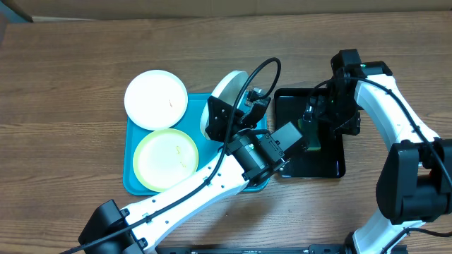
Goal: Clean dirty plates on tray and stack at the side
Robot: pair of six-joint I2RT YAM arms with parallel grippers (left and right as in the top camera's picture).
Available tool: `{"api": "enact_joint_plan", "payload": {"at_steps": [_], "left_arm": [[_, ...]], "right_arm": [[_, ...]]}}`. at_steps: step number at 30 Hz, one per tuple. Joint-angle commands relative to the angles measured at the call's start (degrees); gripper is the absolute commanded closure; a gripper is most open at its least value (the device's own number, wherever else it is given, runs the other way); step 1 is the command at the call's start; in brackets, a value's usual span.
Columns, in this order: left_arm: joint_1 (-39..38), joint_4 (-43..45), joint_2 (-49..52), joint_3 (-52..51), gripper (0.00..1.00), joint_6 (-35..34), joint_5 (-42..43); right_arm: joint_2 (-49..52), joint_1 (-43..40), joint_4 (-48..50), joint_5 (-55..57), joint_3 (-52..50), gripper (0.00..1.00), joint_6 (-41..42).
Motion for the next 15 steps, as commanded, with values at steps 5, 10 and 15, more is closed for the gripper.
{"api": "enact_joint_plan", "payload": {"at_steps": [5,10,15], "left_arm": [[-0.4,1.1,0.5,1.7,0.96,-1.5,-2.6],[0.3,1.3,0.5,1.7,0.96,-1.2,13.2],[5.6,0.9,0.5,1.7,0.96,-3.8,42.6]], "right_arm": [[-1.4,-0.2,0.3,-0.5,-0.4,0.0,-0.1],[-1.4,-0.2,0.3,-1.0,-0.4,0.0,-0.1],[-1.4,0.2,0.1,-1.9,-0.5,0.01,-0.1]]}}
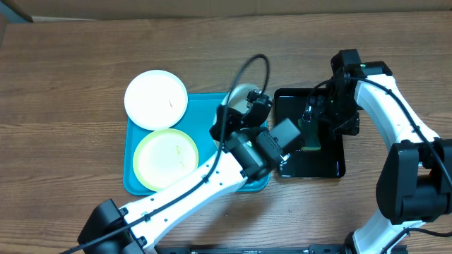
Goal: Clean dirty plates on tray and stack at the side
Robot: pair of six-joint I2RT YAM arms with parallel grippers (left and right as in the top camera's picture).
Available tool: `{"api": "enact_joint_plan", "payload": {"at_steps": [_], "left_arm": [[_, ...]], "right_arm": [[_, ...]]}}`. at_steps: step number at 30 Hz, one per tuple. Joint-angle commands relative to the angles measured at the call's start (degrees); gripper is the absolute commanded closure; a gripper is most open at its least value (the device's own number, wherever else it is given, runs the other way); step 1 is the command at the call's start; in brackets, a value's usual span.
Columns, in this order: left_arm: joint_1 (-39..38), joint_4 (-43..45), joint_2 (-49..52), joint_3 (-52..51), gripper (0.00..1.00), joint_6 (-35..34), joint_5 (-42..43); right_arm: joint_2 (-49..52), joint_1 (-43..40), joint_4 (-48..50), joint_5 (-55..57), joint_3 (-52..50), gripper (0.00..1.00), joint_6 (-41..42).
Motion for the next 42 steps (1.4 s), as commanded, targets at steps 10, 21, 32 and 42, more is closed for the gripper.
{"api": "enact_joint_plan", "payload": {"at_steps": [10,21,32,42], "left_arm": [[17.1,-2.1,0.6,1.4,0.96,-0.3,46.8],[18.8,-1.4,0.6,-1.7,0.96,2.3,51.8],[18.8,-1.0,0.6,-1.7,0.96,2.3,51.6],[18.8,-1.0,0.6,-1.7,0.96,2.6,50.4]], "right_arm": [[-1.4,4.0,10.0,0.3,-7.6,0.07,-0.1],[-1.4,4.2,27.5,1.6,-18.5,0.96,-2.1],[-1.4,4.2,22.4,1.0,-17.5,0.73,-2.8],[-1.4,4.2,16.3,0.9,-17.5,0.96,-2.7]]}}
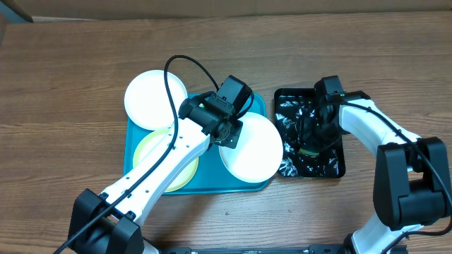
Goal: Clean dirty plates on tray and stack at the side
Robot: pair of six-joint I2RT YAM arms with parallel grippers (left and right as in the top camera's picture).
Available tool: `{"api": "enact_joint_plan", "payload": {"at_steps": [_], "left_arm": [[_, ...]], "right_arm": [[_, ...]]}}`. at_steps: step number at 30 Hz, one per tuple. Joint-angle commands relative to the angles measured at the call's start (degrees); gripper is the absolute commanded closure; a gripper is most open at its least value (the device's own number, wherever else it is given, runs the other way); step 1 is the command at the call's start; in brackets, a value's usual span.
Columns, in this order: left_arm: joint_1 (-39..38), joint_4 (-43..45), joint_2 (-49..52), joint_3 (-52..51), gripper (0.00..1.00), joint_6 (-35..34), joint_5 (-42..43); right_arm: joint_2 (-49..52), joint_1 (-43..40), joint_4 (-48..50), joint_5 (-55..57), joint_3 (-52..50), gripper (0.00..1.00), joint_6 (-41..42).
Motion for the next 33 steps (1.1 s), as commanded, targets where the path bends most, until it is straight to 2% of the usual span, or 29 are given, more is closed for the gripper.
{"api": "enact_joint_plan", "payload": {"at_steps": [1,3,4,5,6,7,8,10,11,12,13,14,15,16,19,20,21,22,23,24,25,26,27,28,29,30,31,32,33], "left_arm": [[0.0,0.1,0.6,-0.2,0.96,1.2,-1.6],[0.0,-0.1,0.6,-0.2,0.96,1.2,-5.1],[0.0,-0.2,0.6,-0.2,0.96,1.3,-7.2],[0.0,-0.5,0.6,-0.2,0.96,1.2,-9.9],[0.0,-0.8,0.6,-0.2,0.96,1.2,-12.5],[0.0,-1.0,0.6,-0.2,0.96,1.2,-15.2],[0.0,-1.2,0.6,-0.2,0.96,1.2,-17.9],[0.0,-1.0,0.6,-0.2,0.96,1.3,-22.5],[0.0,-0.8,0.6,-0.2,0.96,1.3,-24.1],[0.0,-0.6,0.6,-0.2,0.96,1.3,-24.7],[0.0,-0.2,0.6,-0.2,0.96,1.7,-24.7],[0.0,0.2,0.6,-0.2,0.96,2.2,-24.4],[0.0,0.4,0.6,-0.2,0.96,2.3,-24.2],[0.0,0.5,0.6,-0.2,0.96,2.3,-24.2],[0.0,0.5,0.6,-0.2,0.96,2.3,-24.3],[0.0,0.5,0.6,-0.2,0.96,2.3,-24.3],[0.0,0.5,0.6,-0.2,0.96,2.3,-24.3],[0.0,0.5,0.6,-0.2,0.96,2.3,-24.3],[0.0,0.5,0.6,-0.2,0.96,2.3,-24.2],[0.0,0.5,0.6,-0.2,0.96,2.3,-24.2],[0.0,0.5,0.6,-0.2,0.96,2.3,-24.2],[0.0,0.5,0.6,-0.2,0.96,2.3,-24.2],[0.0,0.5,0.6,-0.2,0.96,2.3,-24.2],[0.0,0.5,0.6,-0.2,0.96,2.3,-24.2],[0.0,0.5,0.6,-0.2,0.96,2.3,-24.2],[0.0,0.5,0.6,-0.2,0.96,2.3,-24.2],[0.0,0.5,0.6,-0.2,0.96,2.3,-24.2],[0.0,0.5,0.6,-0.2,0.96,2.3,-24.2],[0.0,0.5,0.6,-0.2,0.96,2.3,-24.2]], "right_arm": [[0.1,0.0,-1.0,-0.2,-0.2,0.96,0.3],[0.1,0.0,-0.7,-0.1,-0.3,0.94,0.3],[0.1,0.0,-0.5,-0.1,-0.3,0.57,0.3],[0.1,0.0,-0.3,-0.1,-0.3,0.33,0.3],[0.1,0.0,-0.1,-0.2,-0.3,0.34,0.3],[0.1,0.0,0.0,-0.2,-0.3,0.52,0.3],[0.1,0.0,0.1,-0.2,-0.3,0.96,0.3],[0.1,0.0,-0.2,-0.2,-0.3,0.96,0.5],[0.1,0.0,-0.5,-0.2,-0.3,0.61,0.7],[0.1,0.0,-0.9,-0.1,-0.3,0.31,1.5],[0.1,0.0,-1.6,-0.2,-0.3,0.29,1.9],[0.1,0.0,-2.1,-0.2,-0.3,0.35,1.8],[0.1,0.0,-2.2,-0.1,-0.5,0.6,1.8],[0.1,0.0,-2.3,-0.1,-0.7,0.96,1.8],[0.1,0.0,-1.5,-0.1,-1.7,0.96,1.8],[0.1,0.0,-1.4,0.0,-1.8,0.82,1.8],[0.1,0.0,-1.6,0.0,-1.8,0.42,1.8],[0.1,0.0,-2.1,0.0,-1.8,0.34,1.8],[0.1,0.0,-2.6,0.0,-1.8,0.35,1.8],[0.1,0.0,-3.2,0.0,-1.8,0.45,1.8],[0.1,0.0,-3.6,0.0,-1.8,0.76,1.8],[0.1,0.0,-3.8,0.0,-1.8,0.8,1.8],[0.1,0.0,-3.9,0.0,-1.8,0.63,1.8],[0.1,0.0,-4.0,0.0,-1.8,0.35,1.8],[0.1,0.0,-4.2,0.0,-1.8,0.4,1.9],[0.1,0.0,-4.7,0.0,-1.8,0.79,1.8],[0.1,0.0,-5.1,0.0,-1.8,0.88,1.8],[0.1,0.0,-5.3,0.0,-1.8,0.78,1.8],[0.1,0.0,-5.3,0.0,-1.8,0.44,1.9]]}}
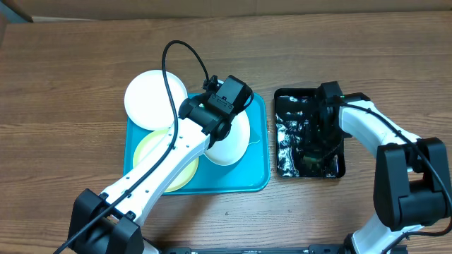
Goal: Clean dirty plates on tray and stack at the side
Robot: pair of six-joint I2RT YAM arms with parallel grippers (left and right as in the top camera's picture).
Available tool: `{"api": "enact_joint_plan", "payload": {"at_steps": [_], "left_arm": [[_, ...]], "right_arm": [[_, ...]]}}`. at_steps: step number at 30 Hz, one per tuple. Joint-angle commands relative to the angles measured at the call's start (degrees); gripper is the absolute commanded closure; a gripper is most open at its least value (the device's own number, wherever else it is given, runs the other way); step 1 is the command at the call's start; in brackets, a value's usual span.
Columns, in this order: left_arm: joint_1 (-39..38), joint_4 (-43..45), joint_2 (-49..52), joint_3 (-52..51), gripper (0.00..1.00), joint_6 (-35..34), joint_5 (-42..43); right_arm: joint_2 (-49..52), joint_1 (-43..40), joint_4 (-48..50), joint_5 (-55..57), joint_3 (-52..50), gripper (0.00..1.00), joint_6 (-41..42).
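Observation:
My left gripper [220,121] is shut on the rim of a white plate [232,142], which it holds tilted over the middle right of the blue tray [258,180]. A light green plate [157,161] lies in the tray's front left. Another white plate [155,99] rests on its back left corner. Over the black tray [337,168], my right gripper [312,149] points down with a green sponge [311,159] at its fingertips. The overhead view hides its fingers under the wrist.
The black tray right of the blue tray is strewn with white flecks [284,134]. My left arm [152,183] crosses the green plate. Bare wooden table [63,106] surrounds both trays.
The left gripper has brought the white plate from over the blue tray's right edge back to the left, inside the tray. The right gripper has stayed low over the black tray.
At first the left gripper held the white plate on edge at the blue tray's right side, and the black tray was plain. Later the plate reached toward the black tray, which showed white flecks, with the right gripper lowered into it. Now the plate is over the blue tray.

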Motion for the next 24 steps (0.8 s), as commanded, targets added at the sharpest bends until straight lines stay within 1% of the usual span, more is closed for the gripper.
{"api": "enact_joint_plan", "payload": {"at_steps": [1,3,4,5,6,8,9,10,11,12,13,15,16,17,18,19,20,21,24], "left_arm": [[0.0,0.3,0.6,-0.2,0.96,0.7,-1.4],[0.0,0.3,0.6,-0.2,0.96,0.7,-1.2],[0.0,0.3,0.6,-0.2,0.96,0.7,-1.2],[0.0,0.3,0.6,-0.2,0.96,0.7,-1.2],[0.0,0.3,0.6,-0.2,0.96,0.7,-1.2],[0.0,0.3,0.6,-0.2,0.96,0.7,-1.2],[0.0,0.3,0.6,-0.2,0.96,0.7,-1.2],[0.0,0.3,0.6,-0.2,0.96,0.7,-1.2],[0.0,0.3,0.6,-0.2,0.96,0.7,-1.2],[0.0,0.3,0.6,-0.2,0.96,0.7,-1.2],[0.0,0.3,0.6,-0.2,0.96,0.7,-1.2],[0.0,0.3,0.6,-0.2,0.96,0.7,-1.2],[0.0,0.3,0.6,-0.2,0.96,0.7,-1.2],[0.0,0.3,0.6,-0.2,0.96,0.7,-1.2],[0.0,0.3,0.6,-0.2,0.96,0.7,-1.2],[0.0,0.3,0.6,-0.2,0.96,0.7,-1.2],[0.0,0.3,0.6,-0.2,0.96,0.7,-1.2],[0.0,0.3,0.6,-0.2,0.96,0.7,-1.2],[0.0,0.3,0.6,-0.2,0.96,0.7,-1.2]], "right_arm": [[0.4,0.0,0.0,0.3,-0.7,0.0,-0.3],[0.4,0.0,-0.5,0.3,-0.7,0.0,-0.3],[0.4,0.0,-1.2,0.3,-0.7,0.14,-0.4],[0.4,0.0,-1.8,0.3,-0.7,0.61,-0.4],[0.4,0.0,-2.2,0.3,-0.7,0.96,-0.3],[0.4,0.0,-2.6,0.3,-0.7,0.95,-0.3],[0.4,0.0,-2.6,0.3,-0.7,0.79,-0.1],[0.4,0.0,-2.6,0.4,-0.7,0.54,0.6],[0.4,0.0,-2.5,0.3,-0.7,0.45,0.9],[0.4,0.0,-2.4,0.3,-0.7,0.57,0.9],[0.4,0.0,-2.2,0.3,-0.7,0.96,0.9],[0.4,0.0,-1.6,0.3,-0.7,0.96,0.9],[0.4,0.0,-1.2,0.3,-0.7,0.94,0.9],[0.4,0.0,-1.1,0.3,-0.6,0.56,0.9],[0.4,0.0,-1.2,0.3,-0.3,0.29,0.9],[0.4,-0.1,-1.4,0.4,0.1,0.23,0.9],[0.4,-0.1,-1.8,0.3,0.7,0.19,0.9],[0.4,-0.1,-2.1,0.3,1.4,0.17,0.9],[0.4,-0.1,-2.3,0.4,3.7,0.15,0.9]]}}
